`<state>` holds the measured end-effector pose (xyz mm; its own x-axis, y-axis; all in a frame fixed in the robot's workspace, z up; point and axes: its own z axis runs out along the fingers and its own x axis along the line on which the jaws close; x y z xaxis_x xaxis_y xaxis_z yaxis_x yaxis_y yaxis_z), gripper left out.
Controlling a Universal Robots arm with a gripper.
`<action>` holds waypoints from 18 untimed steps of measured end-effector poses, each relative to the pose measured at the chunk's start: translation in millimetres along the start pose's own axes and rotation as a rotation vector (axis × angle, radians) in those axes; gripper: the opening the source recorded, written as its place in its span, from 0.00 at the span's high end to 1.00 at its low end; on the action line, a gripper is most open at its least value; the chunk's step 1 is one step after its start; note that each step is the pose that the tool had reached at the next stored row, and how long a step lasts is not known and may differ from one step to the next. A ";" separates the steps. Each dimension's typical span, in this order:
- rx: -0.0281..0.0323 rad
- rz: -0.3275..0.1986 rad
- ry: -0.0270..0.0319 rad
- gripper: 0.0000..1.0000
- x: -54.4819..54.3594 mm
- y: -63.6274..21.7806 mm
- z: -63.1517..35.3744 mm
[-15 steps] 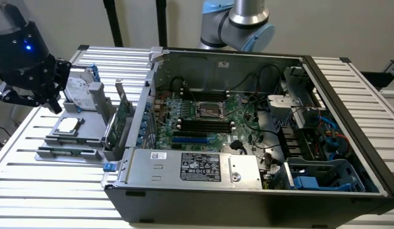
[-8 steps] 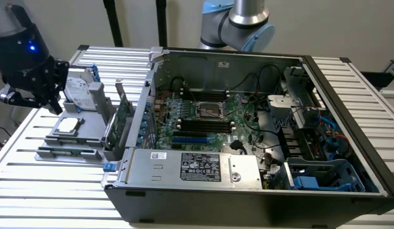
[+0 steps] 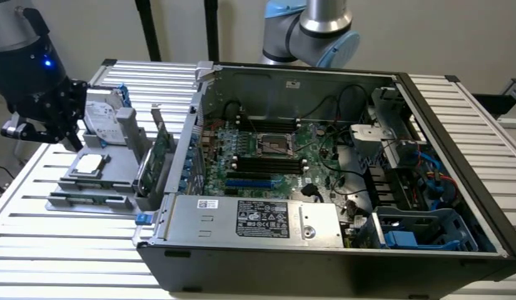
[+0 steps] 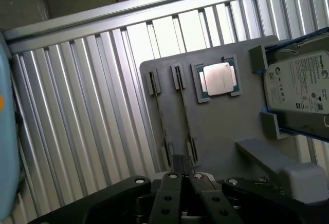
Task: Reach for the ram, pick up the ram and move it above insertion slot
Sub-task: 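Pick up the ram and move it above insertion slot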
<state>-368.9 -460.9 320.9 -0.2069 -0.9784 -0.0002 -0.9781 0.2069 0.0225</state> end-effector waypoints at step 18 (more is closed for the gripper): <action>0.0068 -0.095 0.0014 0.63 1.1 4.7 12.7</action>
<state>-373.9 -460.9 308.3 -0.1128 -0.9936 -0.0007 -0.9935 0.1128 0.0156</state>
